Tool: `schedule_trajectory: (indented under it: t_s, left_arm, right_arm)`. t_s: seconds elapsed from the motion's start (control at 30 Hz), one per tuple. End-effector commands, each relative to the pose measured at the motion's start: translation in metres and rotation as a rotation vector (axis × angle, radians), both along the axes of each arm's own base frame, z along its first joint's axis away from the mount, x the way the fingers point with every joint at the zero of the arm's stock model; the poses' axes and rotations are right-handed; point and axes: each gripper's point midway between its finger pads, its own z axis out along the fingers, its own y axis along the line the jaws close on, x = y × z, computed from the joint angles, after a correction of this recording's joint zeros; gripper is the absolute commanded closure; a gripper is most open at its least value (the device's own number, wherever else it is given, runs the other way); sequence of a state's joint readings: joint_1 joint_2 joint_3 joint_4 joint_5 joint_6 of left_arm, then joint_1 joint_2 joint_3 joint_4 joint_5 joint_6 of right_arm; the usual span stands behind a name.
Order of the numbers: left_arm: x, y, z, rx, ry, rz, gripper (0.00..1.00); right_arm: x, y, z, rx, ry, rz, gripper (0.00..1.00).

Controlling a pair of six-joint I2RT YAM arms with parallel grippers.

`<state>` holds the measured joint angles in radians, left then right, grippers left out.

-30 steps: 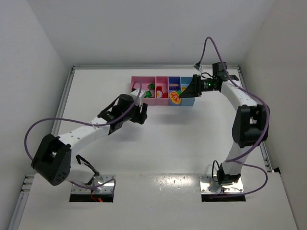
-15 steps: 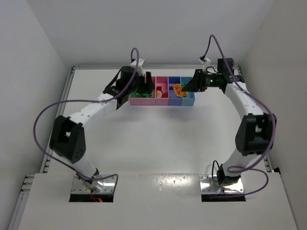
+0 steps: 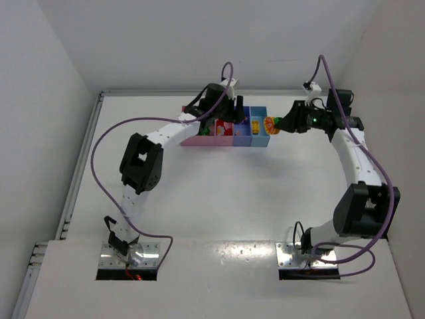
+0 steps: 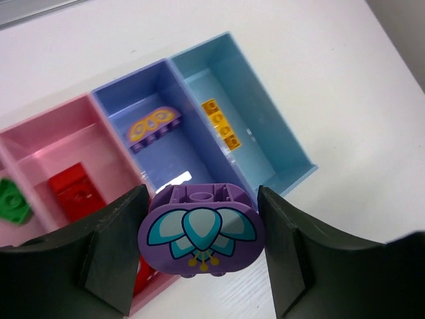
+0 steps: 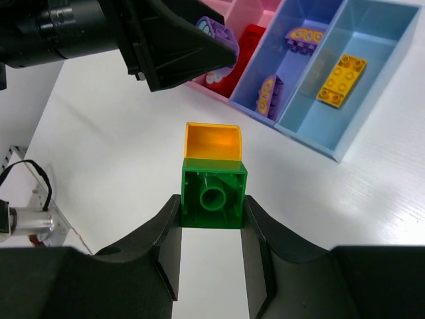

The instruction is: Sort the legos into containers by color

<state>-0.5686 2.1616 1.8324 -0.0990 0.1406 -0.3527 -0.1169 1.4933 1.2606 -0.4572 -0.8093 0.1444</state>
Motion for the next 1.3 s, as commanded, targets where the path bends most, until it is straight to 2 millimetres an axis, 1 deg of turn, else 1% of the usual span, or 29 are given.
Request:
schedule_trajectory:
  t_s: [0.0, 0.07, 0.1, 0.17, 0.2, 0.23, 0.27, 0.37, 0.5, 0.57, 0.6, 0.7, 0.73, 0.77, 0.8, 0.83, 0.87, 0.9, 0.93, 0.97, 1.0, 1.03, 1.07, 1.1, 1.13, 1.17, 1.2, 1.23, 1.27]
  left_arm:
    - [0.001, -0.031, 0.035, -0.064, -0.069, -0.070, 0.84]
    - [0.002, -0.039, 0.020, -0.050, -0.046, -0.079, 0.82]
    - [0.005, -0.041, 0.022, -0.055, -0.054, -0.079, 0.82]
    - [0.005, -0.048, 0.013, -0.042, -0.048, -0.092, 0.81]
    - [0.005, -0.046, 0.005, -0.027, -0.033, -0.082, 0.79]
    - [0.007, -0.047, 0.004, -0.021, -0.042, -0.086, 0.78]
    - [0.008, -0.046, -0.006, -0.007, -0.026, -0.078, 0.78]
    - [0.011, -0.046, -0.007, -0.003, -0.028, -0.070, 0.69]
    - [0.014, -0.042, -0.008, 0.011, -0.039, -0.051, 0.42]
    - [0.017, -0.042, -0.008, 0.019, -0.049, -0.046, 0.30]
    - [0.017, -0.042, -0.008, 0.019, -0.049, -0.046, 0.27]
    - [0.015, -0.042, 0.015, -0.026, -0.073, -0.072, 0.20]
    - [0.011, -0.044, 0.022, -0.040, -0.081, -0.090, 0.16]
    - [0.009, -0.042, 0.039, -0.066, -0.096, -0.115, 0.09]
    - [0.001, -0.045, 0.036, -0.077, -0.083, -0.156, 0.05]
    - [0.003, -0.039, 0.039, -0.086, -0.077, -0.142, 0.05]
    - [-0.007, -0.045, 0.046, -0.113, -0.078, -0.203, 0.05]
    - [-0.010, -0.044, 0.054, -0.145, -0.082, -0.234, 0.05]
    - [-0.019, -0.044, 0.076, -0.193, -0.099, -0.281, 0.05]
    - [-0.042, -0.048, 0.075, -0.242, -0.064, -0.400, 0.06]
    - [-0.047, -0.044, 0.093, -0.292, -0.102, -0.443, 0.08]
    - [-0.063, -0.047, 0.105, -0.346, -0.092, -0.503, 0.08]
    - [-0.092, -0.041, 0.108, -0.397, -0.052, -0.627, 0.08]
    - [-0.099, -0.037, 0.130, -0.460, -0.139, -0.693, 0.09]
    - [-0.117, -0.031, 0.116, -0.539, 0.005, -0.706, 0.09]
    - [-0.137, -0.028, 0.121, -0.587, 0.035, -0.780, 0.09]
    - [-0.147, -0.025, 0.123, -0.632, 0.058, -0.808, 0.09]
    - [-0.160, -0.021, 0.138, -0.695, 0.051, -0.850, 0.09]
    - [-0.169, -0.018, 0.134, -0.696, 0.069, -0.870, 0.09]
  right_arm:
    - [-0.008, -0.008, 0.001, -0.019, -0.025, -0.019, 1.00]
    - [-0.008, -0.012, 0.004, -0.021, -0.034, -0.030, 1.00]
    - [-0.011, -0.012, 0.005, -0.021, -0.035, -0.030, 1.00]
    - [-0.011, -0.016, 0.003, -0.020, -0.026, -0.041, 1.00]
    - [-0.011, -0.019, 0.003, -0.020, -0.026, -0.050, 1.00]
    - [-0.011, -0.019, 0.003, -0.020, -0.026, -0.050, 1.00]
    - [-0.011, -0.019, 0.003, -0.020, -0.026, -0.050, 1.00]
    - [-0.010, -0.022, 0.004, -0.014, -0.020, -0.063, 1.00]
    - [-0.009, -0.022, -0.001, -0.006, -0.005, -0.068, 1.00]
    - [-0.008, -0.019, 0.003, 0.017, -0.014, -0.060, 1.00]
    - [-0.007, -0.019, 0.000, 0.019, -0.003, -0.060, 1.00]
    - [-0.007, -0.013, 0.001, 0.066, 0.005, -0.026, 1.00]
    - [-0.006, -0.012, -0.002, 0.073, 0.015, -0.019, 1.00]
    - [-0.005, -0.010, 0.001, 0.084, 0.004, -0.011, 1.00]
    - [-0.005, -0.007, 0.001, 0.113, 0.014, 0.005, 1.00]
    - [-0.005, -0.006, -0.004, 0.128, 0.034, 0.007, 1.00]
    - [-0.005, -0.004, -0.002, 0.141, 0.032, 0.012, 1.00]
    - [-0.003, -0.002, 0.000, 0.161, 0.028, 0.020, 1.00]
    - [-0.005, 0.001, 0.005, 0.186, 0.024, 0.046, 1.00]
    - [-0.005, 0.003, 0.005, 0.201, 0.026, 0.056, 1.00]
    - [-0.006, 0.007, 0.009, 0.236, 0.028, 0.084, 1.00]
    - [-0.007, 0.009, 0.013, 0.253, 0.024, 0.098, 1.00]
    - [-0.007, 0.011, 0.014, 0.270, 0.028, 0.111, 1.00]
    - [-0.008, 0.014, 0.016, 0.300, 0.033, 0.143, 1.00]
    - [-0.010, 0.012, 0.016, 0.319, 0.035, 0.148, 1.00]
    - [-0.014, 0.016, 0.022, 0.356, 0.037, 0.192, 1.00]
    - [-0.020, 0.019, 0.022, 0.403, 0.081, 0.200, 1.00]
    - [-0.015, 0.017, 0.028, 0.412, 0.044, 0.218, 1.00]
    - [-0.020, 0.019, 0.029, 0.439, 0.062, 0.238, 1.00]
